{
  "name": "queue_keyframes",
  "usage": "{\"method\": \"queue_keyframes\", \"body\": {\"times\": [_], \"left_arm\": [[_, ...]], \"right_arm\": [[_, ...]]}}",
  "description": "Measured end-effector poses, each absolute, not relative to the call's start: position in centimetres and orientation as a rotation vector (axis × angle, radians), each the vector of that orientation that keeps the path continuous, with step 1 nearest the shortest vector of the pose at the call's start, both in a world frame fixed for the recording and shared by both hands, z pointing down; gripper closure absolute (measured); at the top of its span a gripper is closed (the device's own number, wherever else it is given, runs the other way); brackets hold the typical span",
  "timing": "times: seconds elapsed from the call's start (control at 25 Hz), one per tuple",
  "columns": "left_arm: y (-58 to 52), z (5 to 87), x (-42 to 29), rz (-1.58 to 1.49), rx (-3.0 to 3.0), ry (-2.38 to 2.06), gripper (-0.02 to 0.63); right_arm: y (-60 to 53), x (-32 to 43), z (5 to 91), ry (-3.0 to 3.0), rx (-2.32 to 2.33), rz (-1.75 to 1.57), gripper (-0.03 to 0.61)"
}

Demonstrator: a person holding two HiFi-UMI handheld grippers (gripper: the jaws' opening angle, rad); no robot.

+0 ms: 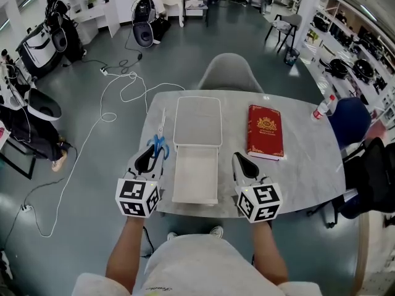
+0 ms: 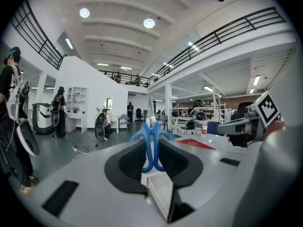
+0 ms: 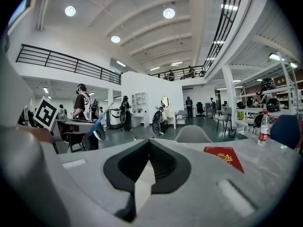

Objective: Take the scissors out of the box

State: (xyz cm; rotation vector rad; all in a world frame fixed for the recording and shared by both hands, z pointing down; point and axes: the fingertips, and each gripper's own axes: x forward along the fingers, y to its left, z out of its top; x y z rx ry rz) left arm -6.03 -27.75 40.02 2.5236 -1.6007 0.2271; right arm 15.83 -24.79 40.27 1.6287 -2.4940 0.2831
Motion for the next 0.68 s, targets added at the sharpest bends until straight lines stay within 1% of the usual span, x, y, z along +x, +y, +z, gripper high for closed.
{"method": "queue_keyframes", "body": {"times": [0.68], "left_arm": [[-28.1,40.67,-5.97,0.244,2.516,-1.593,0.534]], "right_arm": [[-25.37,15.74,40.62,-2.495,1.619,0.293,0.574]]}}
